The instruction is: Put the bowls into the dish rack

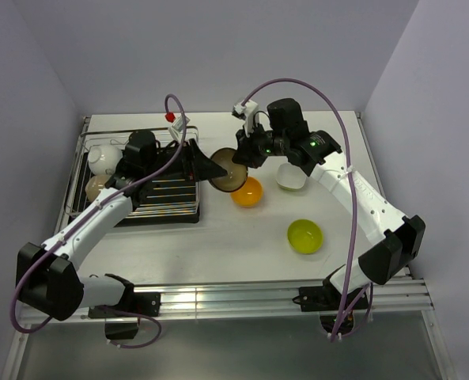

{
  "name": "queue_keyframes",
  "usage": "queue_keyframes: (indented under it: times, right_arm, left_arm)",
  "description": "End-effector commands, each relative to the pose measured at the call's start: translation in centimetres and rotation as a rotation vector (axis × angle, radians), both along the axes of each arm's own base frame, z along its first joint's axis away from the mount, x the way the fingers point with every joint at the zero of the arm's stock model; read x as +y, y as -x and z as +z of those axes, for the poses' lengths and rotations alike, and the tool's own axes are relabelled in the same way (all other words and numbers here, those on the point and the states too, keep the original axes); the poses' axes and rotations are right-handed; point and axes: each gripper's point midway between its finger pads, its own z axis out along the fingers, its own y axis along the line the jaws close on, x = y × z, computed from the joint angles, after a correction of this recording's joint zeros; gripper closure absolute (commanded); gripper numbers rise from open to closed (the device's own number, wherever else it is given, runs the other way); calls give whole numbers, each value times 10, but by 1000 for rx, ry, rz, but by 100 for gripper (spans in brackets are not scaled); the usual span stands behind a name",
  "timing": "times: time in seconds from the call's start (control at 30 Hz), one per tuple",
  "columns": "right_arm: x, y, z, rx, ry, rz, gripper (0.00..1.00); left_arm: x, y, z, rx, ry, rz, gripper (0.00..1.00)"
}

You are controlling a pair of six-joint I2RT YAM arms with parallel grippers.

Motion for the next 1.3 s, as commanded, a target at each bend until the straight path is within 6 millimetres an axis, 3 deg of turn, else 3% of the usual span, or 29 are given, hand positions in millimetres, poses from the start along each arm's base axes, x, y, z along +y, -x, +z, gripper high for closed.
queue_keyframes:
  times: [0.0, 0.13, 0.23, 0.33, 0.37, 0.4, 0.5, 0.53, 0.63, 0.73, 1.0, 1.17, 1.2, 1.27]
  right_arm:
    - [12, 4, 35, -55, -97, 50, 100]
    - [11, 2, 32, -48, -93, 43, 100]
    - [13, 2, 30, -41, -92, 48, 100]
    - [13, 1, 25, -23, -85, 42, 100]
    - [14, 0, 25, -22, -87, 41, 100]
    - [14, 0, 25, -18, -86, 40, 100]
    - [15, -1, 25, 2, -87, 33, 90]
    - [15, -1, 23, 13, -83, 31, 78]
    - [15, -1, 23, 25, -81, 32, 61]
    - [16, -1, 20, 37, -81, 33, 50]
    - [17, -1, 15, 53, -72, 32, 34]
    - [13, -4, 16, 57, -79, 12, 24]
    - [11, -5, 16, 59, -81, 5, 24]
    - [8, -7, 14, 67, -83, -3, 24]
  left_arm:
    - [-3, 11, 21, -37, 73, -54, 22]
    - [-5, 13, 21, -25, 78, -70, 32]
    - [-5, 19, 23, -19, 101, -103, 49]
    - [-6, 23, 25, -4, 116, -116, 76]
    - [-6, 23, 25, -2, 116, -117, 96]
    - [-5, 22, 25, 0, 113, -114, 100]
    - [-4, 19, 23, 2, 96, -97, 100]
    - [-4, 17, 22, 17, 81, -88, 100]
    - [0, 7, 17, 3, 46, -43, 100]
    - [7, -1, 11, 27, 39, 2, 100]
    - [32, -23, 4, 58, 39, 102, 100]
    - [54, -43, -10, 15, -77, 202, 100]
    - [58, -48, -6, -6, -95, 215, 100]
    - [71, -55, -21, 3, -171, 243, 100]
